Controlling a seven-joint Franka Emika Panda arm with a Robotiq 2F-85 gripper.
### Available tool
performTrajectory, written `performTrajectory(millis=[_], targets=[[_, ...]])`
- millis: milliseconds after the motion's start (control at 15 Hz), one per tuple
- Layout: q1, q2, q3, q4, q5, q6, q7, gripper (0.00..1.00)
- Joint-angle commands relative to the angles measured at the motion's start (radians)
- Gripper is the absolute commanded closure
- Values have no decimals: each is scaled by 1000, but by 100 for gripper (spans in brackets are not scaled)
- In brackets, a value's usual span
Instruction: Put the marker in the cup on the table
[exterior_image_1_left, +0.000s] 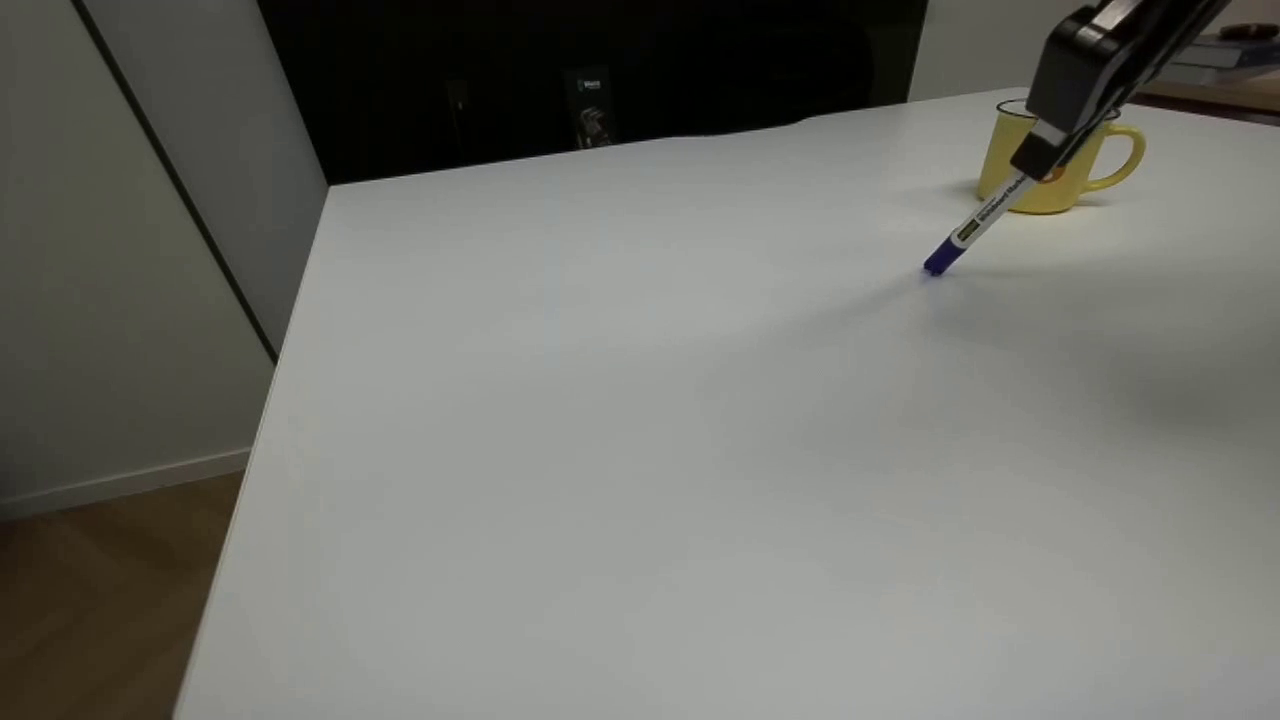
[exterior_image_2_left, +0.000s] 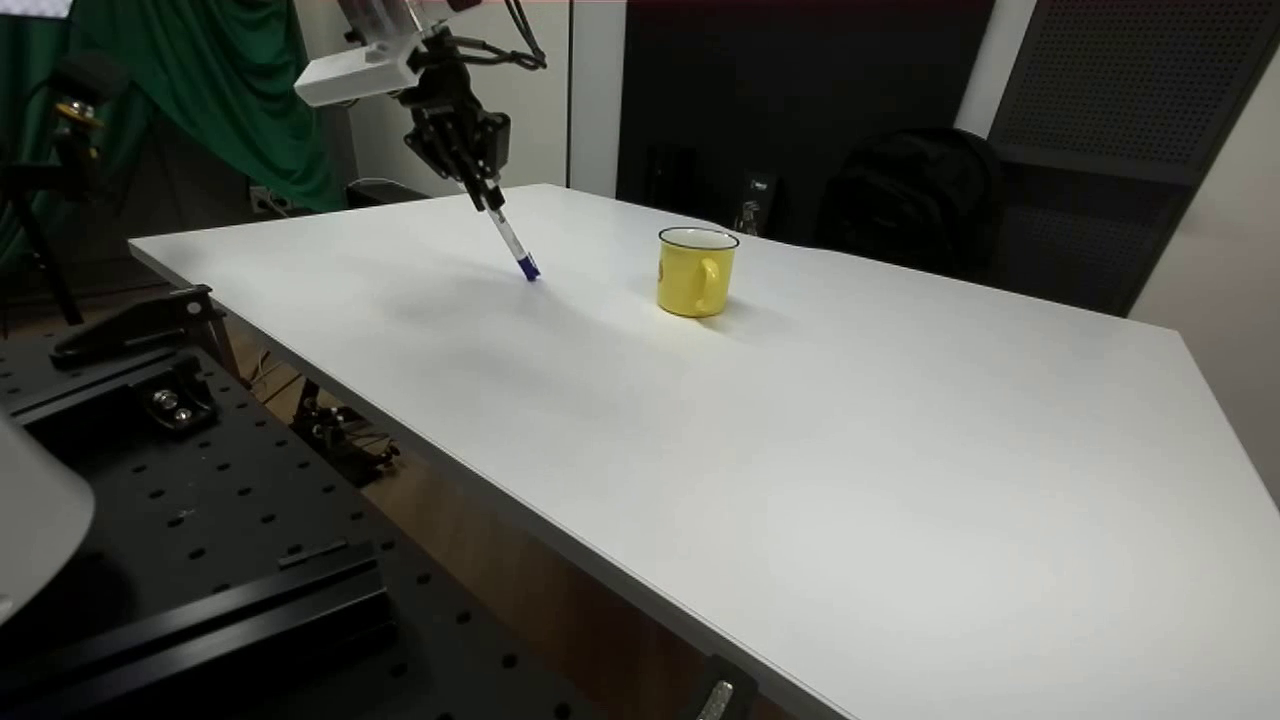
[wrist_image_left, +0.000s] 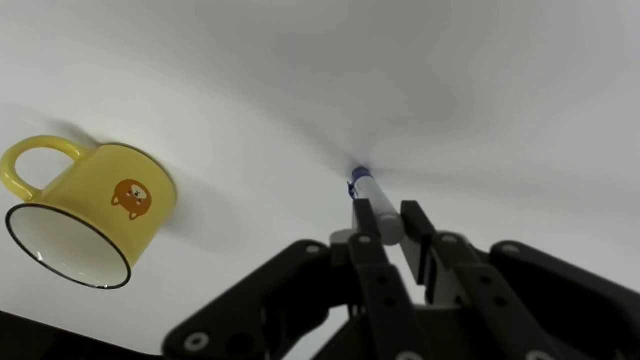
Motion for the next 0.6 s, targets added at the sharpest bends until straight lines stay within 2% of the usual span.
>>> performTrajectory(millis=[0,133,200,267,333,400,467,533], targets=[[-29,21,11,-2,108,4,-73,50],[-61,28,31,-5,254,-12,-183,38],[-89,32,55,-6,367,-32,-267,30],[-149,42,107,-5,459,-64,-324,23],[-198,39,152,5,556,-118,-365,16],[-193,21,151,26,651,-181,-398,10],[-245,22,200,40,745,-239,-450,4],[-259,14,212,58,837,-297,-489,1]])
